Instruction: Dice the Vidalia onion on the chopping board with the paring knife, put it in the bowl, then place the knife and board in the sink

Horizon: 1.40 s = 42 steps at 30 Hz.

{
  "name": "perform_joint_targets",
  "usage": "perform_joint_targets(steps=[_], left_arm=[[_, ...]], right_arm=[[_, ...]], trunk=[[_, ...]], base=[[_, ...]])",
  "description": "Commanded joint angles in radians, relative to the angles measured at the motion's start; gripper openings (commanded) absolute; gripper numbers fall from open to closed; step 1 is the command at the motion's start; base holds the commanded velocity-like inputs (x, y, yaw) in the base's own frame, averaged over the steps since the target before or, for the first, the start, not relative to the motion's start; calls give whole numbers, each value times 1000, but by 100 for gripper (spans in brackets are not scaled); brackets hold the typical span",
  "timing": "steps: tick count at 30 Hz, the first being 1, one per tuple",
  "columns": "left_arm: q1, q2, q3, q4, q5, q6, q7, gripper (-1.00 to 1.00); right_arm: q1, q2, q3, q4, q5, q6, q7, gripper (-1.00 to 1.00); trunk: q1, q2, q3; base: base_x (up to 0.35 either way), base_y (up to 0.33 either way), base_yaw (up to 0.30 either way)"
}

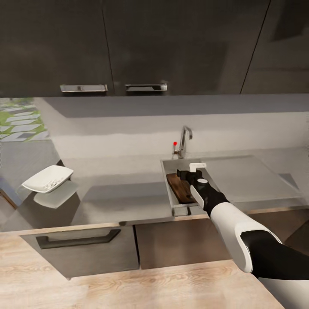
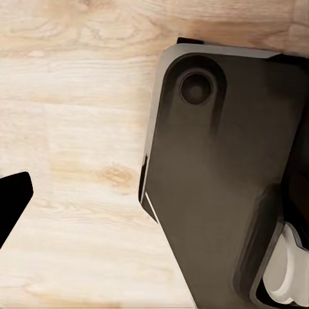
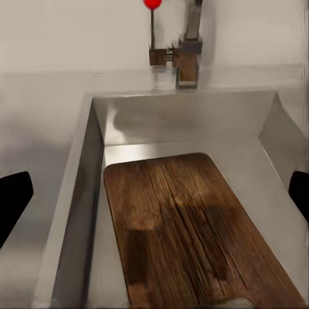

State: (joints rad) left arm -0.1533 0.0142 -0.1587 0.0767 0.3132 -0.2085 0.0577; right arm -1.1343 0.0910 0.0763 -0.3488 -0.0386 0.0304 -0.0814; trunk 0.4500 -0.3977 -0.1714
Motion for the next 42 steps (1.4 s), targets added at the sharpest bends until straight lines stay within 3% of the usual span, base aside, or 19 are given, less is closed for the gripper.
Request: perform_joint_targets(steps=[1, 42], left_arm=[[-2, 0, -8, 4, 6, -6, 1, 100], [-2, 0, -8, 4, 6, -6, 1, 100]], right_arm=[[-1, 0, 8, 0, -3, 1, -8, 100], [-1, 3, 9, 13, -6, -1, -4, 100]], trunk=[[0, -2, -2], [0, -2, -2]], base=[[-335, 0, 0], [-336, 0, 0]])
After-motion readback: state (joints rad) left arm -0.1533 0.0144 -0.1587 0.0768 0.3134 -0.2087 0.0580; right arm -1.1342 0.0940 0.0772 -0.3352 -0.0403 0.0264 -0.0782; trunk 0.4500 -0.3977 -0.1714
